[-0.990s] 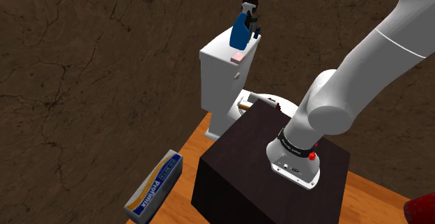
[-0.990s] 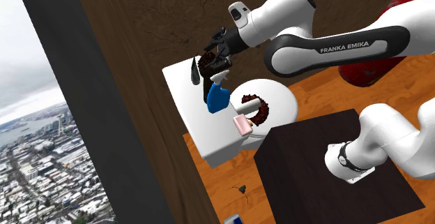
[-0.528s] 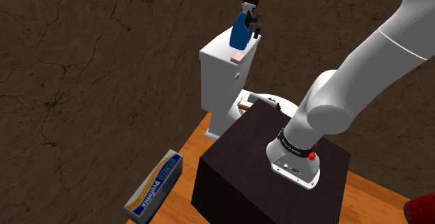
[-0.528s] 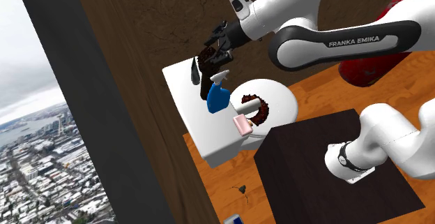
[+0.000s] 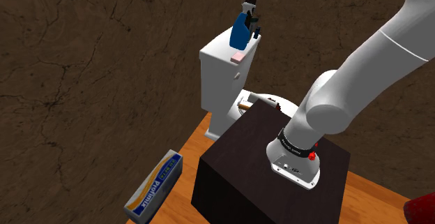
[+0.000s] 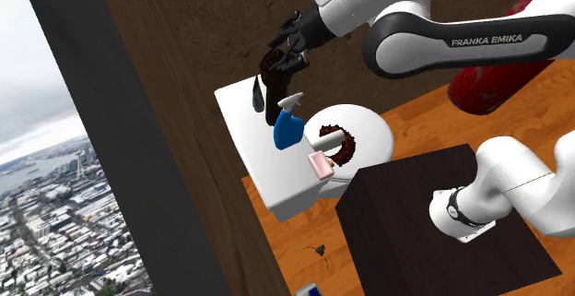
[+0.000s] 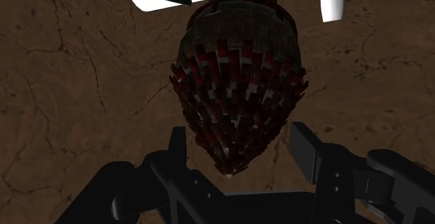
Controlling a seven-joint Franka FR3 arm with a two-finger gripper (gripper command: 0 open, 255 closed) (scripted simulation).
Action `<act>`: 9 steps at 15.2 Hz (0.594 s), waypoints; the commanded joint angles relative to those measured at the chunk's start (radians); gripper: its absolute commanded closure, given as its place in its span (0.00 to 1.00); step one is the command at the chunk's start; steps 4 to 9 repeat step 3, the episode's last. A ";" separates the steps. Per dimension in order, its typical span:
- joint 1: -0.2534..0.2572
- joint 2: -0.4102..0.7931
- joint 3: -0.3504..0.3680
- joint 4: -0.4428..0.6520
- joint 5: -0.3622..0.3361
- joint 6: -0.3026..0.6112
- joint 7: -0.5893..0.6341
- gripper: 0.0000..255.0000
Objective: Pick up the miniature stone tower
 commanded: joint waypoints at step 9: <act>-0.003 -0.002 0.003 0.030 -0.008 -0.030 0.009 1.00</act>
